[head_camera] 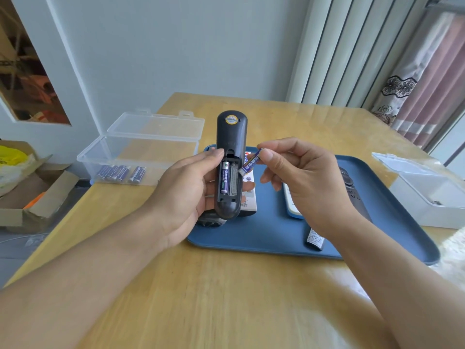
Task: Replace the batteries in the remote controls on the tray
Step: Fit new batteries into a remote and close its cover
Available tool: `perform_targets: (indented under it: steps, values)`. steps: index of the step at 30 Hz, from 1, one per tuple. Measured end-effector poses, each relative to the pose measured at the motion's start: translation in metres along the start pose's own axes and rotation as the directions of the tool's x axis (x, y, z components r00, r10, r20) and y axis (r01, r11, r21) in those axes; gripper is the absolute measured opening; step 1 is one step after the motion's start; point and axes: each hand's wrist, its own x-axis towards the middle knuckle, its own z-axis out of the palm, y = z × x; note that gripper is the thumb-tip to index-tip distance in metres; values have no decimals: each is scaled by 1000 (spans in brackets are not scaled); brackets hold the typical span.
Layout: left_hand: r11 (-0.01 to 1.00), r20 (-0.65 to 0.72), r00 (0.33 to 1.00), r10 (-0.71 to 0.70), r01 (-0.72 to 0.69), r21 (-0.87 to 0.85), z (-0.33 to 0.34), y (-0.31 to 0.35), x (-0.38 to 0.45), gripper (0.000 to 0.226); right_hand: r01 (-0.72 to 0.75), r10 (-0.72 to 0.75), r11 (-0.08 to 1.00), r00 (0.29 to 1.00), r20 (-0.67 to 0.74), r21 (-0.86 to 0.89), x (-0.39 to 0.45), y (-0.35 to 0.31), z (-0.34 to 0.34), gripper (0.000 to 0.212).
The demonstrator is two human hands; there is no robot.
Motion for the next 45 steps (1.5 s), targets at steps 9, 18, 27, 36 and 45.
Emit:
perform_targets:
  steps: [9,18,27,36,45]
  values:
    - [998,-34,998,47,-48,-31,2,1,0,32,75,-74,992,997,11,-98,-2,1,1,16]
    - [989,-73,989,125,-130,-67,1,-1,2,27,250,-248,884,967,59,-395,-10,8,-1,15]
    - [965,-70,963,260,-262,-12,2,-4,1,33,366,-369,780,924,100,-508,-12,9,0,15]
    - [945,-59,943,327,-327,-6,3,-3,0,36,337,-363,782,930,57,-523,-11,12,2,21]
    - [955,6,956,294,-293,-43,3,-3,-1,21,261,-290,826,957,20,-499,-14,9,6,19]
